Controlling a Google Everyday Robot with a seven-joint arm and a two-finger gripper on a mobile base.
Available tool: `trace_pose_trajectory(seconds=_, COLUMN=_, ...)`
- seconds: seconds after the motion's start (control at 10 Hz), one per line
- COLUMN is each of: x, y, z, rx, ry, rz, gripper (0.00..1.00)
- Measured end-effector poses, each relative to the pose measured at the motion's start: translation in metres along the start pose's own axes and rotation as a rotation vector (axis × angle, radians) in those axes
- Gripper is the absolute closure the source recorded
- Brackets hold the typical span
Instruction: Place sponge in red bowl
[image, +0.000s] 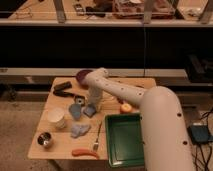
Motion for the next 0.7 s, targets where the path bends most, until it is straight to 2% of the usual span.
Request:
trace_pose_trajectory(seconds=0.2, x=0.001, y=0.001, z=-0.005, rx=0.005, ry=0.002, rz=0.012, gripper=0.91)
trace_pose_trajectory(seconds=0.3, x=0.002, y=0.0, z=-0.013, rx=0.015, ry=0.006, rz=0.019, gripper=0.91)
trace_pose_trajectory(seconds=0.5, x=0.014, y=-0.001, z=-0.048, rx=0.057, ry=0.028, rz=0.052, gripper=0.91)
trace_pose_trajectory(seconds=0.7, x=0.047, y=0.008, z=-0.102, rx=0.11, ry=0.067, rz=0.125, gripper=0.91)
